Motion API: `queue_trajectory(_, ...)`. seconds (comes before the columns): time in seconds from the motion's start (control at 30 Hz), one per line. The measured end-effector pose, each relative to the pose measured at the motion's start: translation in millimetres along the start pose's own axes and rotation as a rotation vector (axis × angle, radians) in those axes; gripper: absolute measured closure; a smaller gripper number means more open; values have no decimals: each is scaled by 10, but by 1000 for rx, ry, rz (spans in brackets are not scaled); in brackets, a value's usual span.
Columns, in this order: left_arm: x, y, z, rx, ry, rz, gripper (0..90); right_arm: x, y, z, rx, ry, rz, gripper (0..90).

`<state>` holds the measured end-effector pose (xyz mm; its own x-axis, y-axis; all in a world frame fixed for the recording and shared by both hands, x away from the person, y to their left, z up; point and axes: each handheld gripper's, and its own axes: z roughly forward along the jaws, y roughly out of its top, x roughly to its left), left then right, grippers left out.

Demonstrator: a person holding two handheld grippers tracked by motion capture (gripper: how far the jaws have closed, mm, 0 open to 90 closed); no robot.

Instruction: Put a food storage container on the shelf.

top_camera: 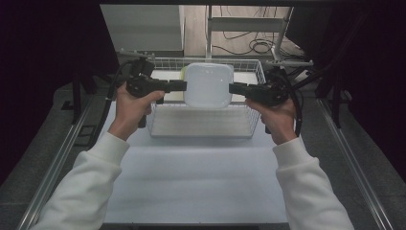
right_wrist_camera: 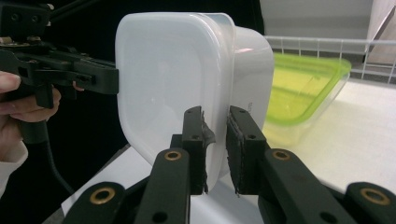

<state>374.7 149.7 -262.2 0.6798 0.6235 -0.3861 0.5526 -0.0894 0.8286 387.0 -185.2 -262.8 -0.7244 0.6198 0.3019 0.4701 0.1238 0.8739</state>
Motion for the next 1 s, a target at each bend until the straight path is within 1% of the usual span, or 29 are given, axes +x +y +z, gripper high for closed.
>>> queue_trajectory(0.03,25,69,8,0,2,3,792,-27,66,22,2,-2,0,775)
queue_trajectory(0.1,47,139,14,-2,3,6,792,-57,139,38,3,1,3,775)
queue_trajectory(0.13,47,139,14,-2,3,6,792,-57,139,38,3,1,3,775)
queue_trajectory(0.17,78,208,26,-4,-3,4,793,-88,211,54,8,-3,4,776)
queue_trajectory(0.2,78,208,26,-4,-3,4,793,-88,211,54,8,-3,4,776)
queue_trajectory(0.23,125,273,43,0,-13,-5,793,-123,276,67,8,-1,9,776)
queue_trajectory(0.27,125,273,43,0,-13,-5,793,-123,276,67,8,-1,9,776)
queue_trajectory(0.3,176,330,65,-1,-24,-21,793,-160,336,86,7,3,12,776)
queue_trajectory(0.33,176,330,65,-1,-24,-21,793,-160,336,86,7,3,12,776)
queue_trajectory(0.37,221,376,88,-1,-32,-32,793,-199,392,106,7,10,22,776)
queue_trajectory(0.4,221,376,88,-1,-32,-32,793,-199,392,106,7,10,22,776)
queue_trajectory(0.5,290,428,125,0,-40,-47,793,-277,478,153,14,16,43,777)
queue_trajectory(0.63,426,471,184,12,-51,-81,793,-351,523,226,21,25,63,778)
queue_trajectory(0.67,426,471,184,12,-51,-81,793,-351,523,226,21,25,63,778)
queue_trajectory(0.7,454,475,199,15,-53,-92,793,-392,532,275,29,27,80,777)
queue_trajectory(0.73,483,478,214,21,-53,-99,793,-392,532,275,29,27,80,777)
queue_trajectory(0.77,511,478,233,27,-53,-108,792,-439,533,331,39,24,96,777)
queue_trajectory(0.8,544,478,256,32,-53,-118,792,-439,533,331,39,24,96,777)
queue_trajectory(0.83,632,471,315,43,-67,-160,793,-499,528,392,55,23,128,776)
queue_trajectory(0.87,632,471,315,43,-67,-160,792,-499,528,392,55,23,128,776)
queue_trajectory(0.9,719,461,356,28,-108,-212,794,-567,523,440,67,26,164,773)
queue_trajectory(0.97,775,468,376,19,-137,-245,797,-634,525,455,59,47,204,772)
queue_trajectory(1.0,775,468,376,19,-137,-245,799,-660,527,462,52,52,212,771)
